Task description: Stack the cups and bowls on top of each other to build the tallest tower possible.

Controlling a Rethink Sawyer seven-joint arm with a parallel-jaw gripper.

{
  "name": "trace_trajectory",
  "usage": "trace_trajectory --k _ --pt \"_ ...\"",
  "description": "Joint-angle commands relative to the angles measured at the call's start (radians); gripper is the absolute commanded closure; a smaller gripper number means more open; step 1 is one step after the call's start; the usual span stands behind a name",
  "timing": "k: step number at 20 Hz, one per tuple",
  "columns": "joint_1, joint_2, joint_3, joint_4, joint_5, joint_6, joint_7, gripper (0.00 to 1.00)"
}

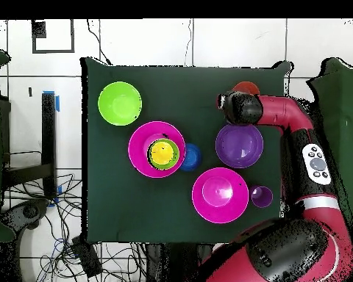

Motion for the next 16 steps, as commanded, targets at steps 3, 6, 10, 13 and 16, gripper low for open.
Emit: trace_trajectory --k 3,6,10,13,16 --pt "0.125 -0.154 -0.11 0.176 -0.038 0.131 -0.077 1.0" --pt "0.21 -0.314 -0.18 0.287 0.031 0.27 0.036 1.0" --pt "0.335 -0.411 -0.281 0.32 0.083 0.415 0.165 1.0" --pt "0.41 -0.435 -0.342 0.311 0.096 0.476 0.234 1.0" --pt "0.515 -0.461 -0.413 0.276 0.058 0.558 0.277 1.0"
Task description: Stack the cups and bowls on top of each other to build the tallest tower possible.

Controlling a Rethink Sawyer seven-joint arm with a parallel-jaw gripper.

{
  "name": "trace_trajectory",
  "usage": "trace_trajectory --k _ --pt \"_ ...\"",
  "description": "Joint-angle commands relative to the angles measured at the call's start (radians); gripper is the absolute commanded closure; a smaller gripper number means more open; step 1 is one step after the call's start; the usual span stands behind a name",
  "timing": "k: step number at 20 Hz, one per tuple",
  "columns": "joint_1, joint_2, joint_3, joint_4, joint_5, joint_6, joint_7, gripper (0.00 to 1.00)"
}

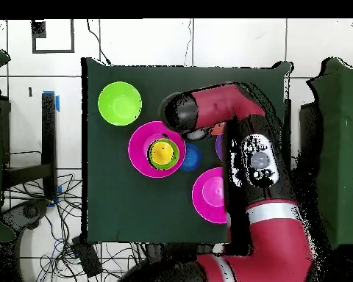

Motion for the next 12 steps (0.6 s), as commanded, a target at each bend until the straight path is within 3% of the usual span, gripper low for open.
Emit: trace_trajectory --k 1,4,6,12 --pt "0.167 -0.133 -0.161 0.06 -0.014 0.223 0.269 1.0" --pt "0.235 -0.157 -0.212 0.075 -0.012 0.248 0.342 1.0" --pt "0.259 -0.165 -0.241 0.107 0.0 0.214 0.397 1.0" --pt "0.274 -0.168 -0.282 0.22 0.116 0.08 0.541 1.0"
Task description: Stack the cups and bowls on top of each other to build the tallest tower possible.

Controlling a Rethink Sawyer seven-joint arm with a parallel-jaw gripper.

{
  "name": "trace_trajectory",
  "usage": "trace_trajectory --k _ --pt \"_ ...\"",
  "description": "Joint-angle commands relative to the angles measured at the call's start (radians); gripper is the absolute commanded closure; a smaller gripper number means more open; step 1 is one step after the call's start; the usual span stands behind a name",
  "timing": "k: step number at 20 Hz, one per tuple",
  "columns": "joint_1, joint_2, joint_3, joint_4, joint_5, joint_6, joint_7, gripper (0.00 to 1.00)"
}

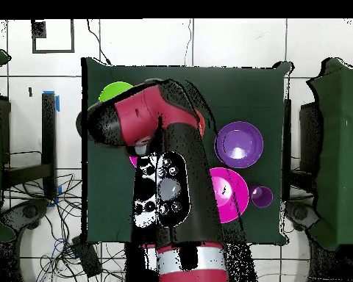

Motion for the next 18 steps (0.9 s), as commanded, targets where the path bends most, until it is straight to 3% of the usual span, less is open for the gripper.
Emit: trace_trajectory --k 1,5,6,10,14,18 --pt "-0.009 -0.015 -0.101 0.198 0.095 -0.069 0.337 1.0" --pt "-0.029 -0.064 -0.106 0.336 0.198 -0.197 0.397 1.0" --pt "-0.031 -0.092 -0.11 0.389 0.206 -0.261 0.398 1.0" --pt "-0.043 -0.154 -0.102 0.517 0.272 -0.36 0.38 1.0" --pt "-0.026 -0.166 -0.09 0.558 0.3 -0.41 0.371 1.0" --pt "0.022 -0.167 -0.11 0.517 0.297 -0.379 0.366 1.0"
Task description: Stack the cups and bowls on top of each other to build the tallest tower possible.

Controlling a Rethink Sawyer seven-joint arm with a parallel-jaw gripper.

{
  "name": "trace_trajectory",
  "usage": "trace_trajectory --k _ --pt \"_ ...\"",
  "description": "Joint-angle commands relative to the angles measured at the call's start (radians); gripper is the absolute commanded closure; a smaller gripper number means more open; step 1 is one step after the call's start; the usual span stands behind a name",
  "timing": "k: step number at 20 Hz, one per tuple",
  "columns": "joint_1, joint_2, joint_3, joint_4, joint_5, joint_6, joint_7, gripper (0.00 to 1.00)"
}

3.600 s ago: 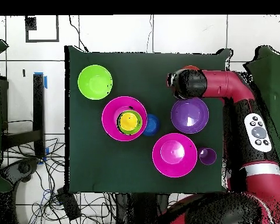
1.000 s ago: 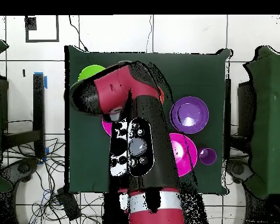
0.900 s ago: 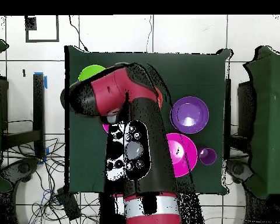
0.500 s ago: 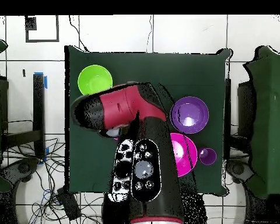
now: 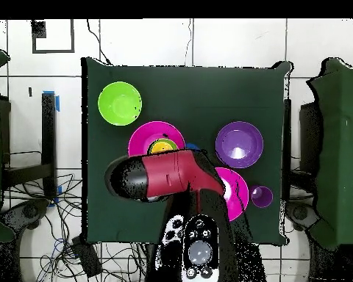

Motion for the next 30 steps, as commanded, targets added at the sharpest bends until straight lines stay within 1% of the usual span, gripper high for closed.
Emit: trace_trajectory --k 1,2,3,7,9,11,12,16,21,23,24,26,28,30 --pt "0.051 -0.016 0.018 0.085 0.034 -0.016 0.122 1.0" --pt "0.054 -0.01 0.026 0.063 0.034 0.008 0.101 1.0" --pt "0.06 -0.006 0.023 0.051 0.034 0.015 0.103 1.0" --pt "0.089 0.047 0.014 -0.008 0.036 0.029 0.143 1.0" --pt "0.098 0.081 0.011 -0.031 0.038 0.001 0.161 1.0" --pt "0.117 0.117 -0.003 -0.041 0.041 -0.039 0.197 1.0" --pt "0.129 0.135 -0.01 -0.039 0.053 -0.073 0.23 1.0" --pt "0.151 0.167 -0.031 -0.054 0.067 -0.108 0.253 1.0" --pt "0.144 0.193 -0.045 -0.048 0.07 -0.149 0.225 1.0" --pt "0.13 0.213 -0.03 -0.043 0.082 -0.196 0.205 1.0" --pt "0.133 0.231 -0.036 -0.051 0.081 -0.223 0.215 1.0" --pt "0.148 0.262 -0.053 -0.074 0.08 -0.24 0.226 1.0" --pt "0.165 0.281 -0.076 -0.097 0.077 -0.239 0.226 1.0" --pt "0.167 0.293 -0.078 -0.107 0.084 -0.254 0.213 1.0"
